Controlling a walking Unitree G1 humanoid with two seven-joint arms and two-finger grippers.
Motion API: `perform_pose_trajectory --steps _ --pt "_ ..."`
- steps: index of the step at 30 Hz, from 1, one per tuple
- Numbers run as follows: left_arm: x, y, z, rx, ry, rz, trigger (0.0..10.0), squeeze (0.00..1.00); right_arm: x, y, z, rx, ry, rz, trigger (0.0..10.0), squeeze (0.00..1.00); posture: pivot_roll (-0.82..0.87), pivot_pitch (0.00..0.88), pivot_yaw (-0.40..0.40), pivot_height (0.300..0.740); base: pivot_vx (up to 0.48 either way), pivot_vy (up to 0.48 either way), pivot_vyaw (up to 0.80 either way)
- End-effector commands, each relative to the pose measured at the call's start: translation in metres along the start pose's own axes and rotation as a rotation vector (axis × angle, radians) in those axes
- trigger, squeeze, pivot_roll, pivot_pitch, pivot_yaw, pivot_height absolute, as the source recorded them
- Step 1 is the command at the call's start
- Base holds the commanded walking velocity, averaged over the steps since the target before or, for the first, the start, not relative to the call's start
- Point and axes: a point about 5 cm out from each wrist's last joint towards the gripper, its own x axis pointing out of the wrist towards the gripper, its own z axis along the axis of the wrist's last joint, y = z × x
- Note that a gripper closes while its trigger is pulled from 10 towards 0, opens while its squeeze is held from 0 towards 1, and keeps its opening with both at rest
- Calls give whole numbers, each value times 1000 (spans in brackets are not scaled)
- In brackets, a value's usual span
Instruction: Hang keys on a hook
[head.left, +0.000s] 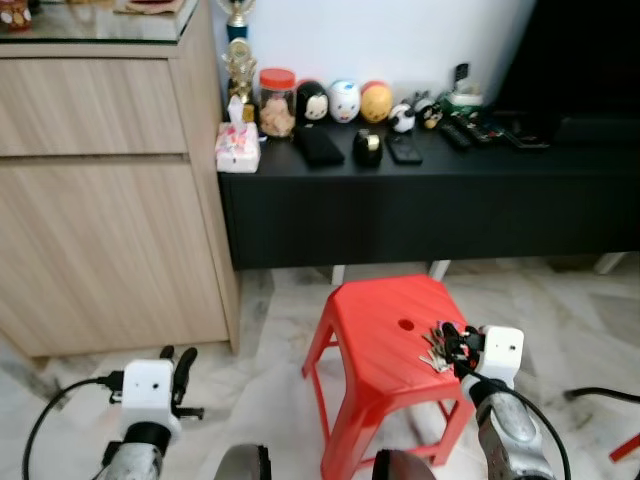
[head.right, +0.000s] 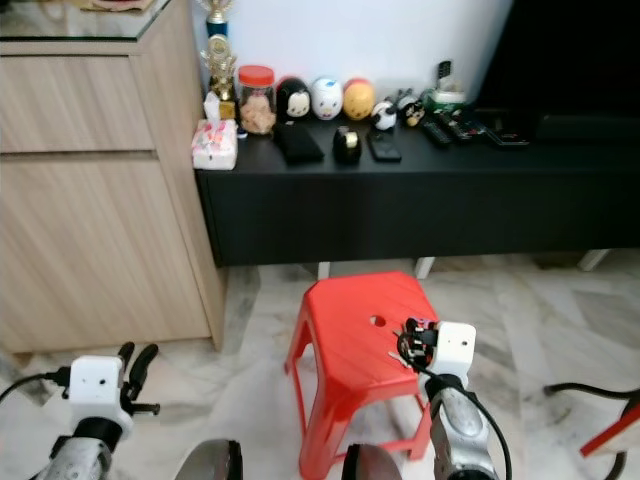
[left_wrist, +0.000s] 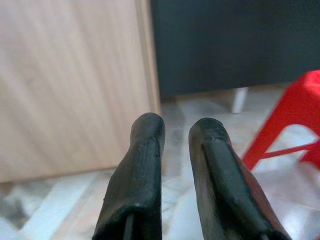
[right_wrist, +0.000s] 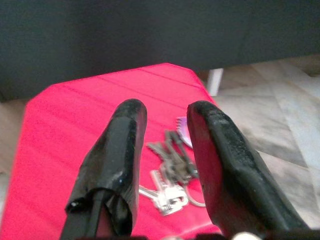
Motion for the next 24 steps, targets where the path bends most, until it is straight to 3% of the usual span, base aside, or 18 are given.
perform_pose_trajectory --steps 1,16,24 --pt "1 5 2 22 -5 7 10000 0 2 -2 5 6 -21 -10 10000 0 99 0 -100 587 300 0 0" --pt "0 4 2 23 -6 4 10000 0 3 -3 4 13 -1 -24 10000 0 99 0 -103 587 307 0 0" --pt "-1 5 1 21 -2 2 10000 0 2 -1 2 25 6 -21 10000 0 100 0 -102 587 0 0 0"
